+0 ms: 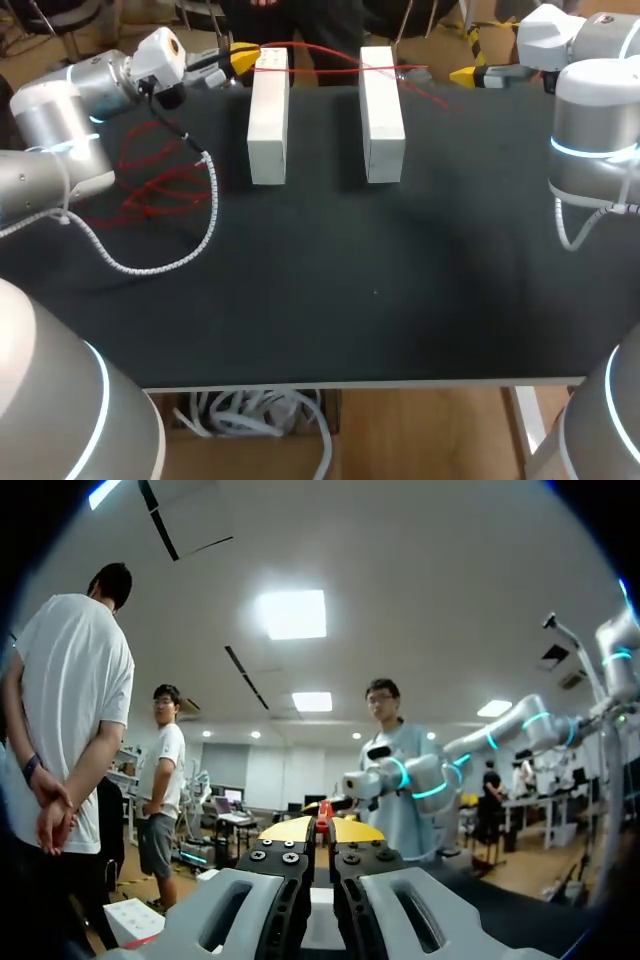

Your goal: Grab the tape and strap the tape.

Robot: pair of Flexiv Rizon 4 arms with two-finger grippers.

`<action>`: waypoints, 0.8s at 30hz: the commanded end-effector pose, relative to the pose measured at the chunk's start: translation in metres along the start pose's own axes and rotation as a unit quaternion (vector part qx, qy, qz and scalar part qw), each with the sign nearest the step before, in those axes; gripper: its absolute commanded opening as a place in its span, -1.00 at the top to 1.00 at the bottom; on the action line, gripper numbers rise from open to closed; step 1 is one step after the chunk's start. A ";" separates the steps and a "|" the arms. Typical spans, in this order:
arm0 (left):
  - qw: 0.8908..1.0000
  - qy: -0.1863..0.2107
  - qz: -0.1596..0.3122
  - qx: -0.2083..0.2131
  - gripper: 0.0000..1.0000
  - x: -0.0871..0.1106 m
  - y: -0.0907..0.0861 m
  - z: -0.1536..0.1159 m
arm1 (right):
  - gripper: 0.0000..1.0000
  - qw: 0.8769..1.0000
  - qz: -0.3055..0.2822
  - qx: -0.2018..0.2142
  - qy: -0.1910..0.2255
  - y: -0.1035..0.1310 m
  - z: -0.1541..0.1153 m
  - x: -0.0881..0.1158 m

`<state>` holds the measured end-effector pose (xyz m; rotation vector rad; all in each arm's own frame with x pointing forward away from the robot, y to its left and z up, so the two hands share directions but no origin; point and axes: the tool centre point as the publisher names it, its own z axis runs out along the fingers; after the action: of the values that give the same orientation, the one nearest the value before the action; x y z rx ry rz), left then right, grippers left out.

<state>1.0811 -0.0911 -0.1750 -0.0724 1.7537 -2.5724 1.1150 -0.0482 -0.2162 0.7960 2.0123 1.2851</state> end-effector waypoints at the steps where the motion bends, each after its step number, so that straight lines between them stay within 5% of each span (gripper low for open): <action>1: 1.000 0.020 0.002 0.002 1.00 -0.002 -0.005 0.008 | -1.00 1.000 0.000 -0.001 0.001 0.000 -0.001 0.000; 24: 1.000 -0.002 0.024 0.011 1.00 0.041 -0.019 0.034 | -1.00 1.000 0.000 -0.001 0.001 0.000 -0.001 0.000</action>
<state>1.0499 -0.1155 -0.1489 0.0380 1.7139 -2.5889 1.1150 -0.0482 -0.2162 0.7960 2.0123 1.2852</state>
